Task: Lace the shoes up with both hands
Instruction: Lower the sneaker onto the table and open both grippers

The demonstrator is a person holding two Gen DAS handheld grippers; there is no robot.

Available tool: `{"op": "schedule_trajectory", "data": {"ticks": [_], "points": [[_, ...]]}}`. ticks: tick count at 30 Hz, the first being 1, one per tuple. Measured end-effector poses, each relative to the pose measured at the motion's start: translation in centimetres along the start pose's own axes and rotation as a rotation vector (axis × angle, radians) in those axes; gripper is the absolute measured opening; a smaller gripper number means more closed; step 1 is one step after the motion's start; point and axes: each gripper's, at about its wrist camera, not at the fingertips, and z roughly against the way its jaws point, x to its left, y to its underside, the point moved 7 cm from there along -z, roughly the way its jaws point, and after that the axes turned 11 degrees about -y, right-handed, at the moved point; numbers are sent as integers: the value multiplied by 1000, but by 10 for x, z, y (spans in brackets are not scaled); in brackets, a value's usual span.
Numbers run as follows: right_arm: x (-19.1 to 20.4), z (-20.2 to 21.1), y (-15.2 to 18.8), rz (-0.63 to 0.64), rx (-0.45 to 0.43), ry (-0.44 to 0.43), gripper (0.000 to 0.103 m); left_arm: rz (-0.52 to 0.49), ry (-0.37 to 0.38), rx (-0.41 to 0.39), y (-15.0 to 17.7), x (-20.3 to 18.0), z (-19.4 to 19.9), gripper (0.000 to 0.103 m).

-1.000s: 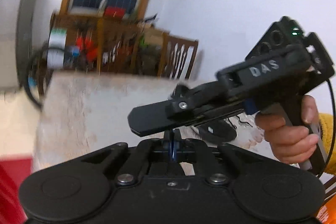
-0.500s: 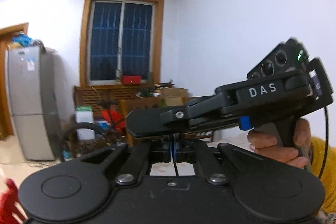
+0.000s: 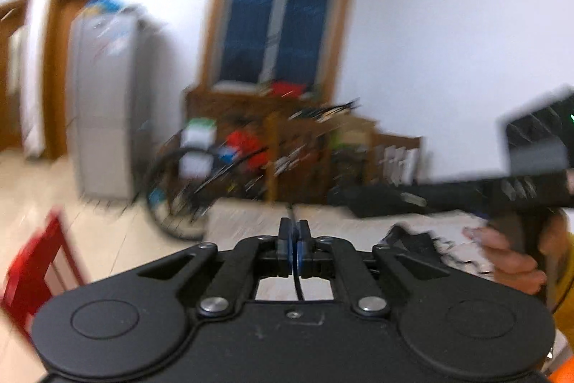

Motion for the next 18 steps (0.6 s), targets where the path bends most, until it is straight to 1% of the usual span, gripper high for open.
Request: {"op": "schedule_trajectory", "data": {"ticks": [1, 3, 5, 6, 7, 8, 9, 11, 13, 15, 17, 18], "points": [[-7, 4, 17, 10, 19, 51, 41, 20, -33, 39, 15, 12, 1, 3], [-20, 11, 51, 29, 67, 162, 42, 47, -109, 131, 50, 34, 2, 9], [-37, 18, 90, 12, 140, 293, 42, 58, -161, 227, 78, 47, 3, 30], [-45, 22, 109, -13, 176, 348, 42, 65, -169, 275, 92, 50, 2, 35], [-54, 25, 128, -39, 211, 402, 42, 73, -165, 314, 103, 51, 2, 42], [-61, 29, 144, -77, 237, 443, 42, 79, -159, 348, 112, 51, 0, 44], [-67, 32, 157, -122, 256, 475, 42, 84, -151, 370, 117, 49, -7, 45], [-75, 36, 181, -199, 290, 529, 42, 97, -119, 407, 126, 43, -19, 53], [-78, 35, 195, -238, 314, 559, 43, 104, -81, 441, 136, 37, -35, 54], [-81, 33, 204, -253, 331, 573, 46, 87, -54, 478, 144, 28, -61, 55], [-80, 30, 211, -228, 367, 597, 50, 72, -28, 514, 158, 19, -74, 55], [-79, 28, 213, -208, 384, 615, 50, 73, -12, 532, 166, 18, -80, 55]]}}
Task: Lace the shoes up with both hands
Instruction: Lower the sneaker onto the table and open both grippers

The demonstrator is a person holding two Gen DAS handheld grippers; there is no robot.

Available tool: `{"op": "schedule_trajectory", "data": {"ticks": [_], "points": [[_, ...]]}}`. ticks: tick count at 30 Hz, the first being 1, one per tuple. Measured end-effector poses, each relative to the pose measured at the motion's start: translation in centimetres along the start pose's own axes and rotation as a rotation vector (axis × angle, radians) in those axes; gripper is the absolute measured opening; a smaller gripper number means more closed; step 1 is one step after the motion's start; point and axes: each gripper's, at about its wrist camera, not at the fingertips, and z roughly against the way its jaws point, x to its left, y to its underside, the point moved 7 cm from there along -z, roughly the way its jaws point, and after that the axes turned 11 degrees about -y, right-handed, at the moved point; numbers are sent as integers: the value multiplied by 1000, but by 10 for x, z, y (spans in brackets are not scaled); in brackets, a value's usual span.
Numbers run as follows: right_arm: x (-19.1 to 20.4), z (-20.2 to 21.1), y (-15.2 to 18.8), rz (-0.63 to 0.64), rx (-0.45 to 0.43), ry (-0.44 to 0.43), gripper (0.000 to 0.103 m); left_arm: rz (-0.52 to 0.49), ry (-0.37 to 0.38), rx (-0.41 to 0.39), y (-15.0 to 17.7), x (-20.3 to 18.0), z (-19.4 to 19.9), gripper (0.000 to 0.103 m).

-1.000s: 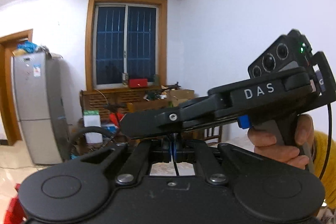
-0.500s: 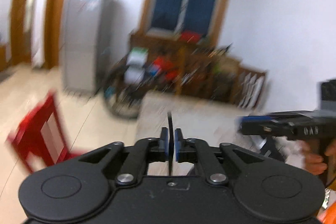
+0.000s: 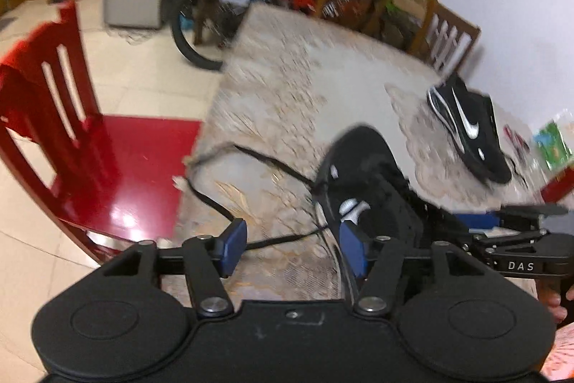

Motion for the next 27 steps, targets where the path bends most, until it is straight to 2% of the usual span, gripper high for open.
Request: {"op": "schedule_trajectory", "data": {"ticks": [1, 2, 5, 7, 10, 14, 16, 18, 20, 23, 27], "points": [[2, -2, 1, 19, 10, 20, 49, -3, 14, 19, 4, -2, -9, 55], [4, -5, 3, 38, 21, 38, 43, -3, 26, 36, 6, -7, -15, 55], [10, -4, 5, 119, 43, 106, 32, -6, 50, 62, 12, -12, -23, 55], [9, -3, 7, 189, 59, 173, 32, -4, 35, 69, 17, -9, -25, 55], [7, 5, 2, 233, 75, 195, 32, 36, -11, 75, 27, 15, -21, 55], [20, 25, -30, 215, -19, 103, 35, 111, -63, 78, 44, 54, -10, 55], [32, 18, -51, 173, -24, -4, 38, 138, -80, 69, 49, 69, -3, 55], [48, -10, -68, 93, 40, -131, 38, 162, -92, 56, 53, 79, 1, 55], [64, -54, -77, 8, 148, -182, 37, 178, -104, 51, 55, 84, 3, 55], [83, -120, -81, -21, 264, -138, 31, 189, -114, 42, 59, 87, 7, 55], [102, -177, -73, 111, 349, -31, 30, 210, -102, 34, 65, 88, 11, 55]]}}
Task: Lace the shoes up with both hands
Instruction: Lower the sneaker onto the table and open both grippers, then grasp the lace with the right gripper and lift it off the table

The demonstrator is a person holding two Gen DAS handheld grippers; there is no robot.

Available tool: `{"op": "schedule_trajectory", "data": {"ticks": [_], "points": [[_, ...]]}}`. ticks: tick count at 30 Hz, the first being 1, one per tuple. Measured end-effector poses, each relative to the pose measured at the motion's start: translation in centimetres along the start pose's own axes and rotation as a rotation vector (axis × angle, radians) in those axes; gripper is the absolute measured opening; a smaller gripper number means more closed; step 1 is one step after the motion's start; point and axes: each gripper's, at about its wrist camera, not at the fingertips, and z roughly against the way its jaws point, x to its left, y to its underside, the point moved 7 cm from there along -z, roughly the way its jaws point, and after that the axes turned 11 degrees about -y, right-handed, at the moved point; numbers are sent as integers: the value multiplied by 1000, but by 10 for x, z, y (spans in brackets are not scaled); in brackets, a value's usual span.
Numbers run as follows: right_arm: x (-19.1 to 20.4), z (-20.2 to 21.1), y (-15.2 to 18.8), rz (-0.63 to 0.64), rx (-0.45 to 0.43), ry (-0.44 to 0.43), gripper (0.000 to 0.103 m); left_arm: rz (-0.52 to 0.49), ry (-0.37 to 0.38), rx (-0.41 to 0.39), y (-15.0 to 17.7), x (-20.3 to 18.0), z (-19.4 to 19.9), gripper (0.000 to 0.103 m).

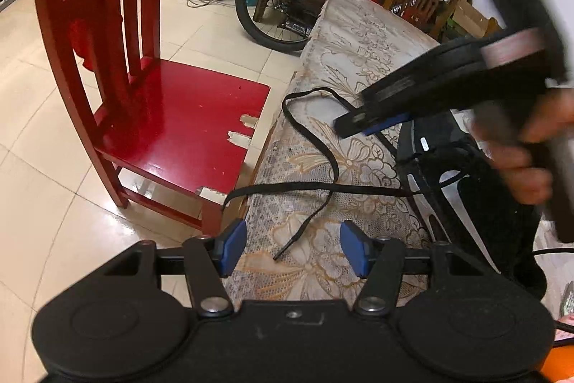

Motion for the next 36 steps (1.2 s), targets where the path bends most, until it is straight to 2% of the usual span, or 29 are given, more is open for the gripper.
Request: {"op": "schedule_trajectory", "data": {"ticks": [3, 4, 6, 7, 9, 11, 13, 17, 22, 25, 28, 33, 35, 36], "points": [[1, -23, 0, 46, 57, 51, 30, 21, 5, -1, 1, 4, 1, 55], [0, -27, 1, 50, 69, 55, 27, 24, 3, -2, 1, 6, 1, 55], [-3, -33, 4, 58, 87, 65, 9, 23, 0, -2, 0, 7, 1, 55], [-4, -33, 4, 65, 70, 76, 0, 21, -1, -3, -1, 7, 1, 55], [-8, -20, 0, 58, -4, 66, 0, 11, 3, -10, -4, 6, 2, 55], [-10, 8, -6, 38, -104, 3, 0, -5, 9, -22, -8, 2, 4, 55], [-10, 44, -11, 70, -212, -27, 0, -26, 18, -40, -15, -4, 6, 55], [-12, 127, -10, 231, -388, 20, 0, -89, 53, -87, -32, -23, 13, 56], [-30, 205, 7, 351, -467, 156, 0, -192, 112, -134, -48, -61, 18, 57], [-42, 224, 16, 437, -467, 256, 0, -233, 144, -139, -48, -80, 16, 57], [-55, 207, 21, 474, -418, 259, 0, -275, 169, -133, -43, -98, 14, 57], [-46, 152, 24, 539, -358, 158, 0, -351, 171, -117, -37, -118, 9, 57], [-43, 130, 21, 542, -328, 152, 7, -384, 160, -118, -37, -124, 6, 57], [-45, 126, 19, 525, -325, 187, 8, -405, 146, -129, -39, -126, 6, 57]]}}
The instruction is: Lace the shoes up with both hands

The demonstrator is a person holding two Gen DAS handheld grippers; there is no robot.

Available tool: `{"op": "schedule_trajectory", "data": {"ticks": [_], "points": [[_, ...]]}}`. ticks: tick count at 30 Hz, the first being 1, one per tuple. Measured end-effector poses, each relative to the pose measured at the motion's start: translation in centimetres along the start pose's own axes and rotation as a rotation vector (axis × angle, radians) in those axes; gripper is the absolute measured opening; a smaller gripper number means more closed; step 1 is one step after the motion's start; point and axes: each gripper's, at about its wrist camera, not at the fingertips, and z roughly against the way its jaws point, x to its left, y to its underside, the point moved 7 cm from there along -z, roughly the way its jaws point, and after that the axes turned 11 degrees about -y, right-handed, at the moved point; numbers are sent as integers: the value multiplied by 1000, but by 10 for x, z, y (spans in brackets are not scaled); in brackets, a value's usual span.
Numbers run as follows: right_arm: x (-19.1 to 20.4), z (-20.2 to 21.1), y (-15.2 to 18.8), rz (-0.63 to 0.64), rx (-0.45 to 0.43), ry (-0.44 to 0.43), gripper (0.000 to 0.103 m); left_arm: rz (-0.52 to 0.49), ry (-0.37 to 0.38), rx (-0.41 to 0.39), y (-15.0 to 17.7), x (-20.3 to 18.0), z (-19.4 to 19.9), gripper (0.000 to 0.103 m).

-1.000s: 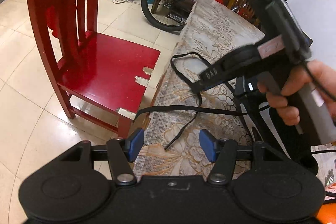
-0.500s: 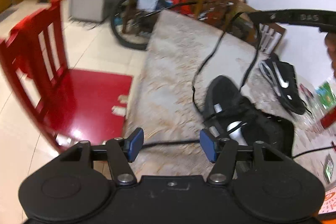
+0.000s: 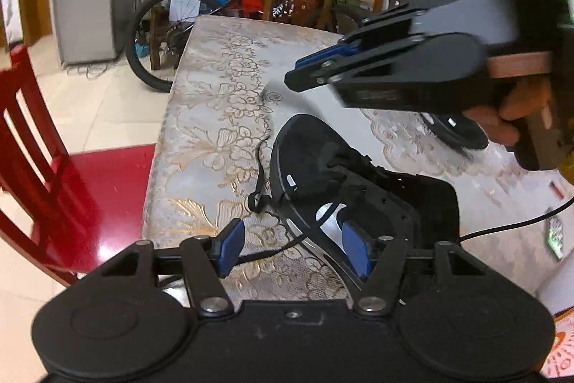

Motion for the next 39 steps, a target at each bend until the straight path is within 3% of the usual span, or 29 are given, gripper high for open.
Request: {"op": "schedule_trajectory", "data": {"ticks": [3, 5, 9, 12, 13, 16, 21, 25, 29, 35, 39], "points": [[-20, 14, 1, -105, -27, 136, 21, -64, -82, -53, -8, -1, 1, 57], [-39, 38, 9, -246, -89, 139, 47, -129, -114, -85, -14, -6, -1, 57], [-66, 62, 51, -494, -118, 85, 45, -227, -110, -101, -25, -18, -12, 56], [-61, 61, 81, -613, -77, 34, 45, -320, -105, -111, -31, -28, -25, 54], [-54, 61, 86, -647, -81, 3, 44, -351, -101, -113, -32, -30, -28, 49], [-32, 62, 90, -713, -116, -71, 44, -447, -63, -119, -30, -33, -38, 37], [-16, 67, 91, -767, -129, -84, 44, -643, 30, -144, -27, -34, -52, 34], [-11, 75, 102, -796, -119, -73, 44, -664, 144, -137, -36, -37, -61, 34], [-8, 71, 102, -824, -125, -99, 41, -685, 160, -145, -44, -35, -74, 35], [1, 52, 77, -699, -72, -107, 32, -638, 198, -107, -30, -33, -90, 35], [5, 39, 73, -668, -30, -113, 32, -567, 209, -107, -21, -29, -91, 34]]}}
